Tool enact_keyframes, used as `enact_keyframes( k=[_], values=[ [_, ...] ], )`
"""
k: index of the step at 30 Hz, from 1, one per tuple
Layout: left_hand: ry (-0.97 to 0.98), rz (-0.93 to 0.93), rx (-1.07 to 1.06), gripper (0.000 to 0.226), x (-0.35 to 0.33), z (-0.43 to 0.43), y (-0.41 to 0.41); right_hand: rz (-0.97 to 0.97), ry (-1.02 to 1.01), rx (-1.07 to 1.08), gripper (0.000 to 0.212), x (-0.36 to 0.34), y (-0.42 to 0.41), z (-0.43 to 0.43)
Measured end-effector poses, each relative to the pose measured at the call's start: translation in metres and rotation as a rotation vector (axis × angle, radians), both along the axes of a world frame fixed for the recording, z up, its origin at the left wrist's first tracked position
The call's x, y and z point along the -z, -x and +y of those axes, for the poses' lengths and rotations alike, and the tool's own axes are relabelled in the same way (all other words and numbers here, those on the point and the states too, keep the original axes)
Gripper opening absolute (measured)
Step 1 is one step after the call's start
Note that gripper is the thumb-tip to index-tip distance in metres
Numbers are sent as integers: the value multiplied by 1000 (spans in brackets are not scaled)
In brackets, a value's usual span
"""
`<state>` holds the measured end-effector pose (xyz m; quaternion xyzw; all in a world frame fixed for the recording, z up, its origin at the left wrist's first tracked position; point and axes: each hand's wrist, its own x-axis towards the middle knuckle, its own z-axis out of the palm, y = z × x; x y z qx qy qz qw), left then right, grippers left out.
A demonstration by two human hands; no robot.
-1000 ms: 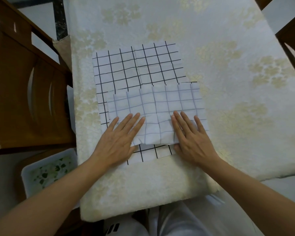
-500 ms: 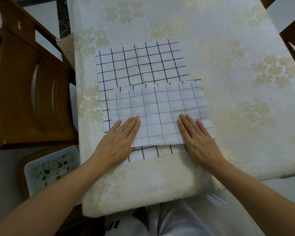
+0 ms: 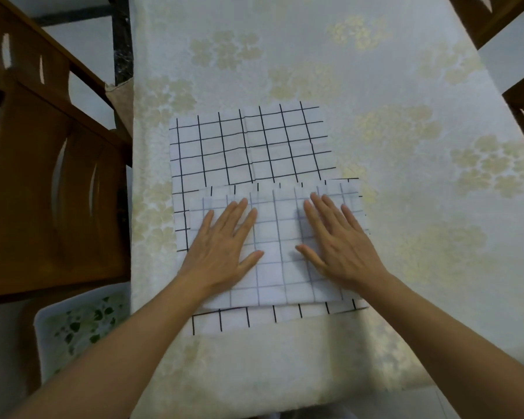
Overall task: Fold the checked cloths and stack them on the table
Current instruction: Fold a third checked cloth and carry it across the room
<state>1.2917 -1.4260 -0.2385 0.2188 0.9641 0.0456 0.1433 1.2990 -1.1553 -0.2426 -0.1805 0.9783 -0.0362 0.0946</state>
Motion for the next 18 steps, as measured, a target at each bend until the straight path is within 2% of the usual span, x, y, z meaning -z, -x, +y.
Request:
enact_keyframes(
  k=[4,8,18],
  values=[
    [9,29,1,79,9,19,25,-13,-21,-19,80,14,23,-1],
    [-34,46,3,77,12,25,45,10,-20,54,79,21,31,18],
    [-14,119,-61,74,24,31,34,35,1,113,79,27,40,12]
  ],
)
